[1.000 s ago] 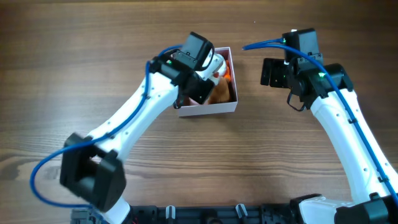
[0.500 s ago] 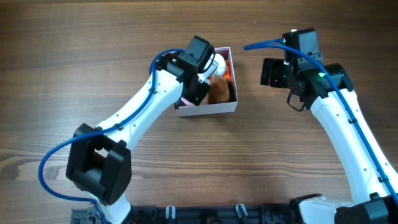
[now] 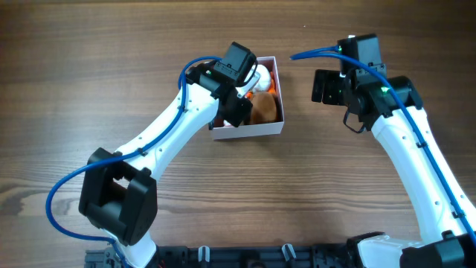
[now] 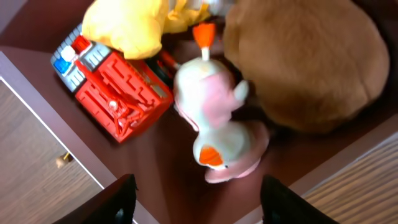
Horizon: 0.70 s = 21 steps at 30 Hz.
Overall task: Pack container
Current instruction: 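Carry the duck toy with the left gripper into the box, then open the left gripper and lift it out of the box, then lower the left gripper onto the yellow cat rattle drum handle and grasp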
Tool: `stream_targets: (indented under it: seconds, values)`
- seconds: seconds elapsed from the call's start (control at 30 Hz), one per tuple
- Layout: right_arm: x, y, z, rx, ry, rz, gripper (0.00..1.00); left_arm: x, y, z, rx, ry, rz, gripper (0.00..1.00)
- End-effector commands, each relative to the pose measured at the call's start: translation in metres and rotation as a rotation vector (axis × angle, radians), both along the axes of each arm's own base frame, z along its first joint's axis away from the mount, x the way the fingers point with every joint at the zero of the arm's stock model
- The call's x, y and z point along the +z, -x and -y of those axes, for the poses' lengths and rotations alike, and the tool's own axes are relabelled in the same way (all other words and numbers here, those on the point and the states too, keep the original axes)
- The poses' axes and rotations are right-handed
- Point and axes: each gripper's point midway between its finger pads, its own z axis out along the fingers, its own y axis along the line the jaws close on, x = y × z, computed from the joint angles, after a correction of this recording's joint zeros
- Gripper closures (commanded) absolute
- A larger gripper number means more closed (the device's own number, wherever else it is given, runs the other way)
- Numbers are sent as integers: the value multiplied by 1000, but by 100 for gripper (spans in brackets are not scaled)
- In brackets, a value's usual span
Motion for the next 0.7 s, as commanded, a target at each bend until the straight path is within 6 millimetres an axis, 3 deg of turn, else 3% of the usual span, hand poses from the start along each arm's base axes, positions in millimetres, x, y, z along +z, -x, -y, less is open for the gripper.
stream_targets:
  seconds: [0.0, 0.13, 0.27, 0.33, 0.47, 0.67]
  values:
    - [10, -4, 2, -14, 5, 31, 0, 1, -1, -1, 7, 4, 3, 47]
    - [10, -4, 2, -14, 5, 31, 1, 23, -17, -21, 229, 82, 35, 47]
    - [10, -4, 2, -14, 5, 31, 1, 51, -35, -68, 532, 199, 62, 45]
    - [10, -4, 2, -14, 5, 31, 0, 53, -38, -92, 638, 236, 38, 45]
    - [10, -4, 2, -14, 5, 31, 0, 41, -35, -125, 803, 276, -45, 43]
    - [10, -4, 2, -14, 5, 31, 1, 1, -23, -128, 829, 262, -129, 39]
